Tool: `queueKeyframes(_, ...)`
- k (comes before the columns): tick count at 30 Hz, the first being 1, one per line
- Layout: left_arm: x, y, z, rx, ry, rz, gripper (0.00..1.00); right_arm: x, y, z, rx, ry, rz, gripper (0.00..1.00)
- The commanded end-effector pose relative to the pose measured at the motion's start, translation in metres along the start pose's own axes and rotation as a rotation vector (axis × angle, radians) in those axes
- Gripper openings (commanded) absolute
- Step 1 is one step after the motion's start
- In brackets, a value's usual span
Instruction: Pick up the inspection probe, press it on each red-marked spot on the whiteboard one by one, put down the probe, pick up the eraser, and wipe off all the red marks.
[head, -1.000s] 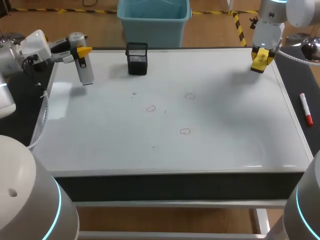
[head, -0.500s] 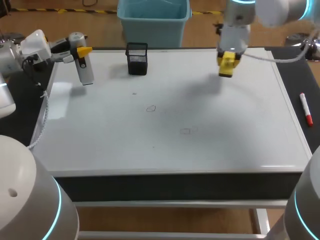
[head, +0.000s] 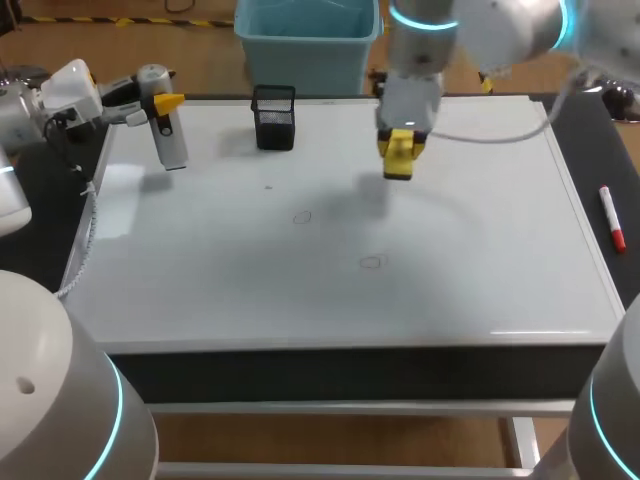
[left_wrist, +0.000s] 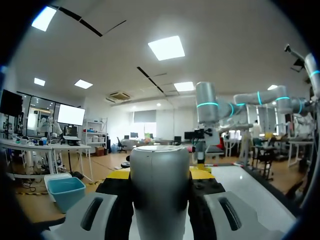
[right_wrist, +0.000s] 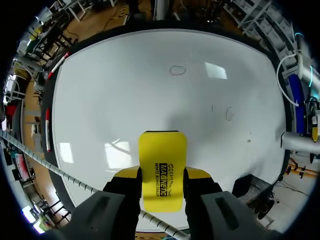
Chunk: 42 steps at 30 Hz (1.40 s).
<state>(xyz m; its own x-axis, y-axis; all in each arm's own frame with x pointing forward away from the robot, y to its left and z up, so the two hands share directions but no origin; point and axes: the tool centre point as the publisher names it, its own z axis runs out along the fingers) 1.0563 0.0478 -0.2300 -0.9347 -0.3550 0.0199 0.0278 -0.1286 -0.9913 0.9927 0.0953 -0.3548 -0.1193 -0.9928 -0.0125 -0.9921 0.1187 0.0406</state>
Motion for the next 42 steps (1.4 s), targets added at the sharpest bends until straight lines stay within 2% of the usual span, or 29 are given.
queueKeyframes(1,-0.001,0.0,0.0,0.002,0.001,0.002,0.0,-0.036,0.009,0.001,-0.001,0.129,0.011,0.0)
queueKeyframes(7,-0.001,0.0,0.0,0.002,0.001,0.002,0.0,-0.065,0.022,0.008,-0.006,0.205,0.021,0.0)
queueKeyframes(14,-0.001,0.0,0.0,0.002,0.001,0.002,0.0,-0.1,0.043,0.016,-0.018,0.197,-0.034,0.0)
queueKeyframes(22,-0.001,0.0,0.0,0.002,0.001,0.002,0.0,-0.126,0.058,0.028,-0.036,0.223,-0.065,0.0)
queueKeyframes(25,-0.001,0.0,0.0,0.002,0.001,0.002,0.0,-0.132,0.061,0.032,-0.04,0.22,-0.069,0.0)
queueKeyframes(28,-0.001,0.0,0.0,0.002,0.001,0.002,0.0,-0.136,0.066,0.034,-0.036,0.2,-0.132,0.0)
queueKeyframes(31,-0.001,0.0,0.0,0.002,0.001,0.002,0.0,-0.133,0.069,0.023,-0.021,0.165,-0.174,0.0)
queueKeyframes(42,-0.001,0.0,0.0,0.002,0.001,0.002,0.0,-0.133,0.069,0.023,-0.021,0.165,-0.174,0.0)
